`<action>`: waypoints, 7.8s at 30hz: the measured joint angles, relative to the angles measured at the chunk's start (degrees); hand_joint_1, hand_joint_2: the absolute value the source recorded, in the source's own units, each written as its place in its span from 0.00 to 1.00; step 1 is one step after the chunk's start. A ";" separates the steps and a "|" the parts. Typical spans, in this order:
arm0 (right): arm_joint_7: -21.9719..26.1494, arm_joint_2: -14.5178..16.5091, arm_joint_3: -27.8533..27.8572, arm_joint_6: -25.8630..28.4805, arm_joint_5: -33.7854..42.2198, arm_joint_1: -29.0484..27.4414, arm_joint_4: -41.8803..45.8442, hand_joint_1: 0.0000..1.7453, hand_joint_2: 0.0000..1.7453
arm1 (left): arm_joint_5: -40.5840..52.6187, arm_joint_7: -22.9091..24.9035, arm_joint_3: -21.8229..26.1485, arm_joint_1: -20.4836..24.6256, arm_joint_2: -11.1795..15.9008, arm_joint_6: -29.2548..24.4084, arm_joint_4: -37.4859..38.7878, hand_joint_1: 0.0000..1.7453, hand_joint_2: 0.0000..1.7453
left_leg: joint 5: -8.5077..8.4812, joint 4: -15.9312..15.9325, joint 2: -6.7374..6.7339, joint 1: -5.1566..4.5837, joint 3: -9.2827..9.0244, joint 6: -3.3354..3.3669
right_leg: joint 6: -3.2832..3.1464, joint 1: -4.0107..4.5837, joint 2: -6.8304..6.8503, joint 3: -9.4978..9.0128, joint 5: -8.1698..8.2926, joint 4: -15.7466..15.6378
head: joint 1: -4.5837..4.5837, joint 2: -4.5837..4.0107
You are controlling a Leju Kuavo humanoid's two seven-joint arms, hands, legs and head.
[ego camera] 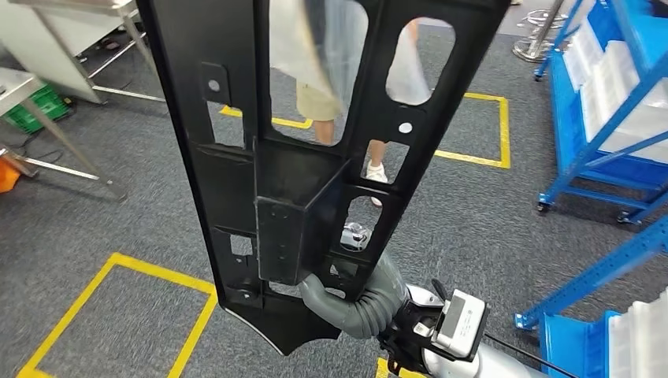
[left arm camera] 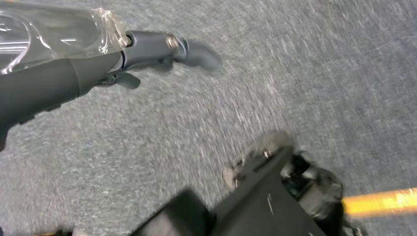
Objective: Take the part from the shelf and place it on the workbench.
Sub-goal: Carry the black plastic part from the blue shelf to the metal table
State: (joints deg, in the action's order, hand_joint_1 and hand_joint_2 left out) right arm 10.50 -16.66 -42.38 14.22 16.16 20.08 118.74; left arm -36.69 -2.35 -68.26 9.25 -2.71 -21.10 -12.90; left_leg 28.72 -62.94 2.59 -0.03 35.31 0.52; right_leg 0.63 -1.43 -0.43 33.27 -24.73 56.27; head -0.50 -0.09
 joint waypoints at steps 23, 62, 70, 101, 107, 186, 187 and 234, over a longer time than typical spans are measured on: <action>-1.75 -1.75 1.36 1.21 -0.90 -1.17 2.03 1.00 1.00 | -0.34 0.05 0.13 -0.47 -0.34 -0.14 0.00 0.00 1.00 | -4.80 8.47 4.22 -0.36 -4.62 2.51 | 2.01 -0.08 -2.61 0.88 -0.53 2.63 | 0.20 0.00; -1.29 -2.38 1.49 0.82 -0.69 -1.70 3.30 1.00 1.00 | -0.34 -0.09 0.52 -0.13 -0.19 -0.12 0.00 0.00 1.00 | 0.61 -3.64 -0.88 0.10 2.17 -0.08 | 0.38 -0.13 0.73 -1.75 -1.06 -0.47 | -0.65 0.00; -1.23 -2.35 1.49 0.87 -0.55 -1.69 3.33 1.00 1.00 | -0.28 -0.16 0.73 -0.30 -0.01 -0.11 0.00 0.00 1.00 | -6.08 7.45 -5.76 -0.85 -2.24 1.36 | 1.29 0.41 6.01 -3.90 -2.88 -0.60 | -0.67 -0.01; -0.54 -2.43 1.89 1.37 1.23 -1.94 3.50 1.00 1.00 | -0.18 -0.38 0.84 -0.42 0.14 -0.10 0.00 0.00 1.00 | -4.48 6.64 0.67 -0.19 -3.06 1.52 | 0.48 0.28 -2.71 0.02 0.28 -0.15 | -0.63 0.00; -0.46 -2.44 2.33 1.41 1.13 -1.91 3.57 1.00 1.00 | -0.19 -0.39 0.83 -0.69 0.00 -0.13 0.00 0.00 1.00 | -4.99 9.24 -0.57 -0.05 -4.74 2.89 | 2.21 0.27 -2.08 1.86 -1.66 3.04 | -0.48 0.00; -0.25 -2.78 2.50 1.88 -0.58 -2.62 5.43 1.00 1.00 | -0.02 -0.13 0.97 -0.81 0.02 -1.15 -0.01 0.00 1.00 | 4.39 -5.57 -2.25 0.03 0.17 0.35 | -0.14 0.36 0.19 -0.37 -0.14 -0.68 | -0.77 0.00; -0.29 -2.79 2.49 1.89 -0.62 -2.71 5.45 1.00 1.00 | -0.07 -0.21 1.00 -0.61 0.03 -1.20 -0.02 0.00 1.00 | 4.87 -8.65 -2.26 0.13 2.17 0.20 | -0.14 0.35 0.19 -0.67 -0.41 -0.68 | -0.78 0.00; -0.37 -2.95 2.82 1.87 -0.99 -3.22 6.67 1.00 1.00 | 0.17 0.30 0.91 -0.95 0.02 -0.99 0.00 0.00 1.00 | -2.90 9.20 -2.14 0.04 -6.33 3.61 | 2.49 0.41 0.09 6.44 -7.98 16.15 | -0.66 -0.02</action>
State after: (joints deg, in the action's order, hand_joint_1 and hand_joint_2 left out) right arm 10.13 -19.61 -39.56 16.09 15.17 16.87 125.40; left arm -36.52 -2.05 -67.35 8.29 -2.69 -22.10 -12.90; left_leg 25.82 -53.74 0.45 0.01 28.98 4.14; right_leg 3.11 -1.01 -0.35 39.71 -32.71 72.42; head -1.16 -0.11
